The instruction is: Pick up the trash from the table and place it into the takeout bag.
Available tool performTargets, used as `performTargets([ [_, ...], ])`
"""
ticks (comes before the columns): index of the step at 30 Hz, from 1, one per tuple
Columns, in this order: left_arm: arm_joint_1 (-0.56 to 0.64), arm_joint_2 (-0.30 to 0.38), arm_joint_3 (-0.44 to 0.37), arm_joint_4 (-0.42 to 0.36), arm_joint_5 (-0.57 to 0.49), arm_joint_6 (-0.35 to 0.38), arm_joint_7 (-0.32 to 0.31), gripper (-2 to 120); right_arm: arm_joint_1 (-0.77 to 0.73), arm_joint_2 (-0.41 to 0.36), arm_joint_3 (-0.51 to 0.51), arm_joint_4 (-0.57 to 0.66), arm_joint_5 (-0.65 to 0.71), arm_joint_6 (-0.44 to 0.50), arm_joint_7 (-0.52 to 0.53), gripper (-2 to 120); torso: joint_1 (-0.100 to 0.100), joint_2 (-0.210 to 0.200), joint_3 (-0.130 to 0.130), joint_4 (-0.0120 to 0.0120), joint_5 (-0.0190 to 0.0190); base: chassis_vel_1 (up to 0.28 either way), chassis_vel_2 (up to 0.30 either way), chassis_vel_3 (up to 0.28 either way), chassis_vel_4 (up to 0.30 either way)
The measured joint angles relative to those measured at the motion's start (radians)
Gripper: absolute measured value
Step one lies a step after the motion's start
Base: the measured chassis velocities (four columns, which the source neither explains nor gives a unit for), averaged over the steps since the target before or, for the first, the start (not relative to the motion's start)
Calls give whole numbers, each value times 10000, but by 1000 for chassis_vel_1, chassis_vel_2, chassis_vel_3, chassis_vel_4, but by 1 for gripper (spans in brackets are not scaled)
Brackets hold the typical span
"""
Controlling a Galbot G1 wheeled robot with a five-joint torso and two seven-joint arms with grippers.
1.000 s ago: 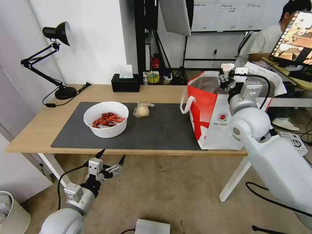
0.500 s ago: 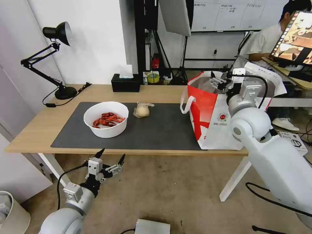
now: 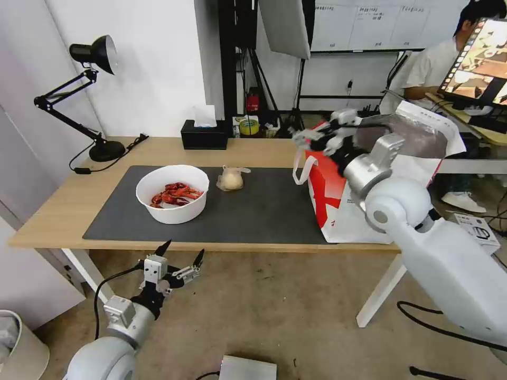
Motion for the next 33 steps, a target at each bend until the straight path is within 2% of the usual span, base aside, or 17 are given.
performTargets([
  [7,-49,-18,53,24,-7,-4,0,100,-1494,-97,-184,183,-909,369,193,100,0,0,0,0,1,0,0,0,0],
  [10,-236,73,256,135,-22,-6,1,100,-2877,-81,182,403,-1563,803,512,100,0,0,-1,-3,2,0,0,0,0],
  [18,-292,24,333,171,-21,-7,4,100,-4448,110,569,670,-2253,1236,685,100,-1,0,-1,0,0,0,0,0,0],
  [27,-295,36,323,167,-19,-13,4,100,-6151,491,1148,680,-2958,1869,554,100,0,1,0,-2,0,0,0,0,0],
  [33,-357,75,350,180,-22,-14,4,100,-7111,798,1631,690,-3351,2043,74,100,0,1,0,-2,1,0,0,0,0],
])
